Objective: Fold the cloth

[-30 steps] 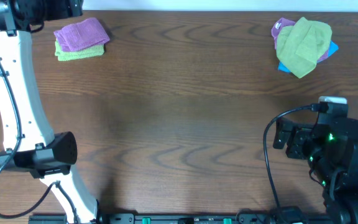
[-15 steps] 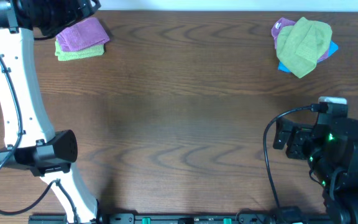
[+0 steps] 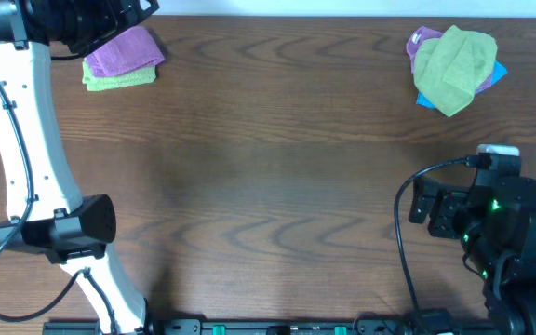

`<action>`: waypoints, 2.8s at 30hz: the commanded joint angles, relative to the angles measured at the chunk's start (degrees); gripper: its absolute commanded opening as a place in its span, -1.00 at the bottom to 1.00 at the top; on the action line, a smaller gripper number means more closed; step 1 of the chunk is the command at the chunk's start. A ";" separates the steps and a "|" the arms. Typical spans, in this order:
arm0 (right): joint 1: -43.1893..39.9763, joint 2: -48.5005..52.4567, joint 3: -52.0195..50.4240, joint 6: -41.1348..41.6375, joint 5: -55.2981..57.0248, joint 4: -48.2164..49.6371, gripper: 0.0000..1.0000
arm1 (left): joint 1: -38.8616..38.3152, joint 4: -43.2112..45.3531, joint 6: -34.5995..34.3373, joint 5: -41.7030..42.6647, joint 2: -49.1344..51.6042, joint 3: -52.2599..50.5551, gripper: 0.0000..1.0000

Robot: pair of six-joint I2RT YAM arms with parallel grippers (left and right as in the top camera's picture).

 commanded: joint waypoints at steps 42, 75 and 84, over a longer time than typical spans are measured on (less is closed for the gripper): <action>0.37 0.02 -0.17 1.03 1.14 -0.11 0.98 | 7.41 -3.96 25.57 -14.32 -81.13 -56.15 0.91; 0.37 0.02 -0.17 1.03 1.14 -0.11 0.98 | -4.11 68.72 8.76 -33.59 -110.03 -129.26 0.91; 0.37 0.02 -0.17 1.03 1.14 -0.11 0.98 | -3.98 72.04 6.21 -37.38 -110.03 -135.75 0.90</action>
